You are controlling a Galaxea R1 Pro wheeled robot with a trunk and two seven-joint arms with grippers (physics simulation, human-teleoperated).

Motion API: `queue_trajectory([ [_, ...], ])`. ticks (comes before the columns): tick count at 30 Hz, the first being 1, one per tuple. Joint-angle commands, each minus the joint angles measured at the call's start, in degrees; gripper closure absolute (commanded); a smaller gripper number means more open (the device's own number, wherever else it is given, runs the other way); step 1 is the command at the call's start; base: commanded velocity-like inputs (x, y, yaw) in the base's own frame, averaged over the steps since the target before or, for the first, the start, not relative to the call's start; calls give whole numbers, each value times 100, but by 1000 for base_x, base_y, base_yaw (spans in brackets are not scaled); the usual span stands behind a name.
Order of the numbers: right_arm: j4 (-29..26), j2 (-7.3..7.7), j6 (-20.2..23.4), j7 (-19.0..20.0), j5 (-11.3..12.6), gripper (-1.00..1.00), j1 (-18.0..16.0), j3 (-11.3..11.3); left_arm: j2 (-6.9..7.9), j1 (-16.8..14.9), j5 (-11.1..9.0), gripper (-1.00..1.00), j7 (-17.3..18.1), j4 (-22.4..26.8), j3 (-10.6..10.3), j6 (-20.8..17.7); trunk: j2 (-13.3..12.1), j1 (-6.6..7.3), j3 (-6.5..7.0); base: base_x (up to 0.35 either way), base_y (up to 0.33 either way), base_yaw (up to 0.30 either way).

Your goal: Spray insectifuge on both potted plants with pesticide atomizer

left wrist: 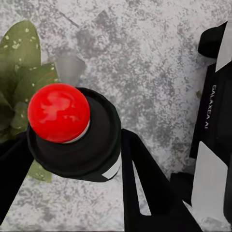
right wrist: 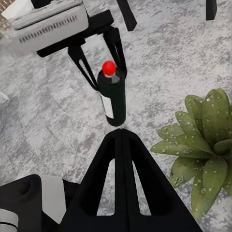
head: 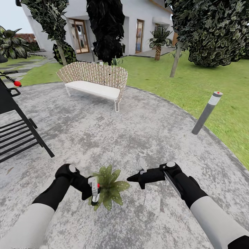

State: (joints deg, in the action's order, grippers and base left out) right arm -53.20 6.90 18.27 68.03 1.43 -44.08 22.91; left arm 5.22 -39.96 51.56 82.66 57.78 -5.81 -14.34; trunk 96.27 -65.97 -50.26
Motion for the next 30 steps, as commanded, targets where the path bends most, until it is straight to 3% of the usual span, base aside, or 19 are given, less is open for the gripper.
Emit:
queue_trajectory([
  [1, -6, 4, 48, -2, 14, 100, -4, 11, 31, -3, 11, 100, -49, -65, 56, -55, 2, 0, -5, 0, 0, 0],
  [3, -6, 4, 47, -31, 9, 100, -4, 11, 43, -3, -9, 100, -372, -204, 349, -54, 2, 0, -5, 0, 0, 0],
  [6, 46, 14, 42, -61, 26, 100, 5, 1, -222, -3, -162, 100, -870, -260, 967, -64, 2, 0, -5, 0, 0, 0],
  [8, 123, 44, 12, -147, 40, 100, 11, -21, -494, 8, -464, 100, -993, -235, 1359, -64, 2, 0, -5, 0, 0, 0],
  [10, 271, 62, -7, -631, 46, 100, 13, -45, -661, 33, -780, 100, -1056, -193, 1623, -56, 2, 0, -5, 0, 0, 0],
  [12, 391, 116, -21, -1155, 49, 100, 13, -61, -714, 46, -992, 100, -1148, -185, 1703, -53, 2, 0, -5, 0, 0, 0],
  [14, 800, 374, -96, -1809, 67, 100, 13, -79, -741, 66, -1378, 100, -1508, -194, 1751, -42, 2, 0, -5, 0, 0, 0],
  [16, 1147, 508, -326, -2017, 82, 100, 13, -98, -747, 140, -1623, 100, -1907, -201, 1766, -37, 2, 0, -5, 0, 0, 0],
  [17, 1505, 604, -604, -2088, 90, -100, 13, -130, -749, 265, -1751, 100, -2219, -203, 1775, -35, 2, 0, -5, 0, 0, 0],
  [21, 2944, 810, -1720, -2153, 107, -100, 13, -483, -750, 485, -1909, 100, -2822, -198, 1784, -37, 2, 0, -5, 0, 0, 0],
  [23, 3761, 830, -2232, -2159, 110, -100, 13, -594, -750, 518, -1923, 100, -2878, -195, 1785, -35, 2, 0, -5, 0, 0, 0],
  [27, 4882, 838, -3368, -2177, 137, -100, 13, -642, -751, 640, -1929, 100, -2901, -186, 1785, -34, 2, 0, -5, 0, 0, 0],
  [29, 5079, 839, -3697, -2496, 336, -100, 31, -652, -751, 681, -1934, 100, -2905, -181, 1785, -37, 2, 0, -5, 0, 0, 0],
  [30, 5128, 842, -3780, -2825, 585, -100, 55, -651, -751, 690, -1936, 100, -2909, -180, 1785, -38, 2, 0, -5, 0, 0, 0],
])
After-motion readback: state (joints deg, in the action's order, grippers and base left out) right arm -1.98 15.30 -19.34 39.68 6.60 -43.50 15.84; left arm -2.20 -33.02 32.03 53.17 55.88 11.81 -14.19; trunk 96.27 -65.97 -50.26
